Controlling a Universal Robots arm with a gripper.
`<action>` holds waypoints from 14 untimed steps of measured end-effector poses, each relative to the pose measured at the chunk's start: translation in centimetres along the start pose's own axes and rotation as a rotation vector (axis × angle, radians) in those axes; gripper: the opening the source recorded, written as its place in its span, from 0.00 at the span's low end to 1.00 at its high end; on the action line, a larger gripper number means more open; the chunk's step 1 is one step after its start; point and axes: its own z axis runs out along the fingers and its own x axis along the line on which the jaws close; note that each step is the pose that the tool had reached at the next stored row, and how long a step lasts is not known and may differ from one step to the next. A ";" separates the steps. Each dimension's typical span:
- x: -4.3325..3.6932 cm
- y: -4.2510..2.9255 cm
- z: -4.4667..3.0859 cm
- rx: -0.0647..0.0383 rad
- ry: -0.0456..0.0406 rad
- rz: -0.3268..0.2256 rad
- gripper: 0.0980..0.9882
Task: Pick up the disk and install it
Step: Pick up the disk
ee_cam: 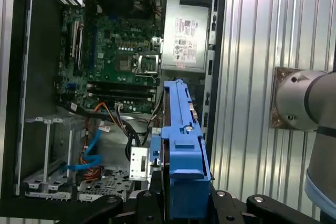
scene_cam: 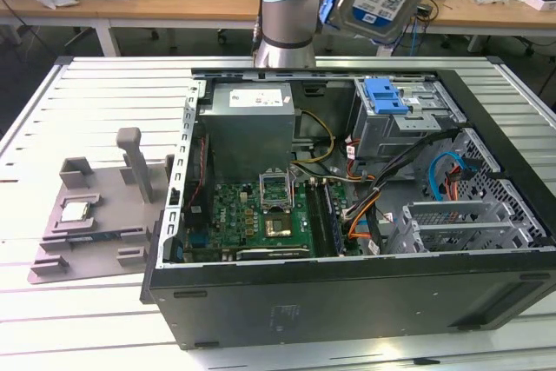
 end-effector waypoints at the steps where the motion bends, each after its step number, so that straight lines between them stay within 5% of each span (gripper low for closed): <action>1: 0.07 -1.03 0.00 0.000 0.0000 0.000 0.30; 3: 0.35 -4.74 0.01 0.000 0.0000 0.000 0.30; 10: 0.61 -8.39 0.01 0.000 0.0000 0.000 0.30; 14: 0.72 -9.89 0.01 0.000 0.0000 0.000 0.30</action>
